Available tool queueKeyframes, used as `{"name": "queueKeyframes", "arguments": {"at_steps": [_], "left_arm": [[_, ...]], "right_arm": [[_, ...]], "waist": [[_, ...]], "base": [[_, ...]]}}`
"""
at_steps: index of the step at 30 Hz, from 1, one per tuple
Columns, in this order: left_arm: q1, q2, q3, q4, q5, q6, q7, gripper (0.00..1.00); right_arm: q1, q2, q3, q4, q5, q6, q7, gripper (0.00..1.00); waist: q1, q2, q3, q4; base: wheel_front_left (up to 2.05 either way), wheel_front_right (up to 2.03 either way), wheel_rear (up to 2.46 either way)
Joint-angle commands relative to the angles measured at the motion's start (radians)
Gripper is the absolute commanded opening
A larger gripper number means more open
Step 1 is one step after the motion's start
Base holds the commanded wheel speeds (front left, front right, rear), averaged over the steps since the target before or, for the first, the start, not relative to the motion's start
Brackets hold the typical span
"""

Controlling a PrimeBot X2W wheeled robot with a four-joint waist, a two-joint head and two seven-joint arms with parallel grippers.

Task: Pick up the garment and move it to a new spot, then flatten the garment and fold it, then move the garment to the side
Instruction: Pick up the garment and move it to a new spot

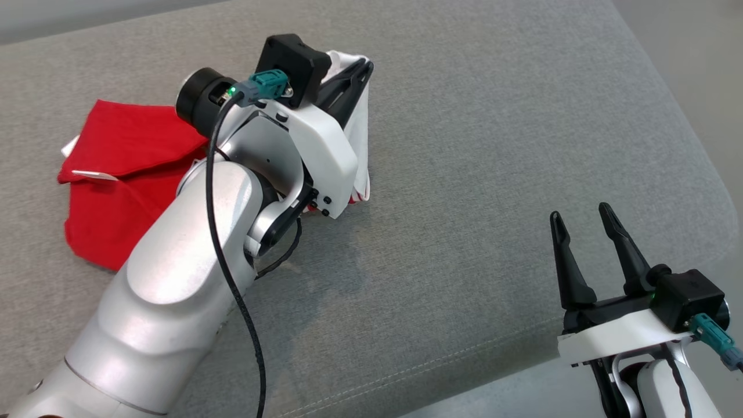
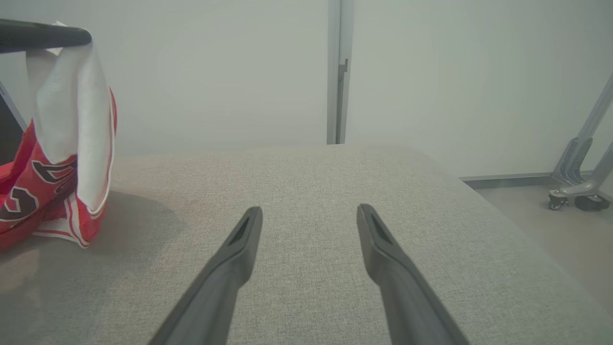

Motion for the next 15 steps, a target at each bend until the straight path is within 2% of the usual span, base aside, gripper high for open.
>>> {"name": "queueKeyframes", "arguments": {"at_steps": [1,5,6,7,11,15], "left_arm": [[-0.011,0.015,0.026,-0.008,-0.007,0.001,0.0,0.0],[0.011,-0.005,0.012,0.059,-0.029,-0.014,-0.002,0.0],[0.014,-0.012,0.01,0.077,-0.036,-0.02,-0.005,0.44],[0.015,-0.017,0.005,0.091,-0.04,-0.028,-0.011,1.0],[0.017,-0.036,-0.003,0.112,-0.046,-0.046,-0.059,1.0],[0.021,-0.038,-0.004,0.073,-0.048,-0.056,-0.103,1.0]], "right_arm": [[-0.005,0.0,0.025,-0.017,0.008,0.004,-0.017,1.0],[-0.014,0.001,0.04,0.004,0.032,0.004,-0.029,1.0],[-0.017,0.001,0.044,0.009,0.039,0.004,-0.031,1.0],[-0.021,0.001,0.047,0.014,0.044,0.004,-0.033,1.0],[-0.034,0.001,0.047,0.029,0.046,0.004,-0.038,1.0],[-0.039,0.001,0.039,0.036,0.034,0.004,-0.04,1.0]], "waist": [[0.0001,0.0,0.042,-0.054],[0.0001,0.0,0.062,-0.075],[0.0001,0.0,0.063,-0.076],[0.0001,0.0,0.064,-0.076],[0.0001,0.0,0.051,-0.056],[0.0001,0.0,0.019,-0.012]], "base": [[0.0,0.0,0.0],[0.0,0.0,0.0],[0.0,0.0,0.0],[0.0,0.0,0.0],[0.0,0.0,0.0],[0.0,0.0,0.0]]}}
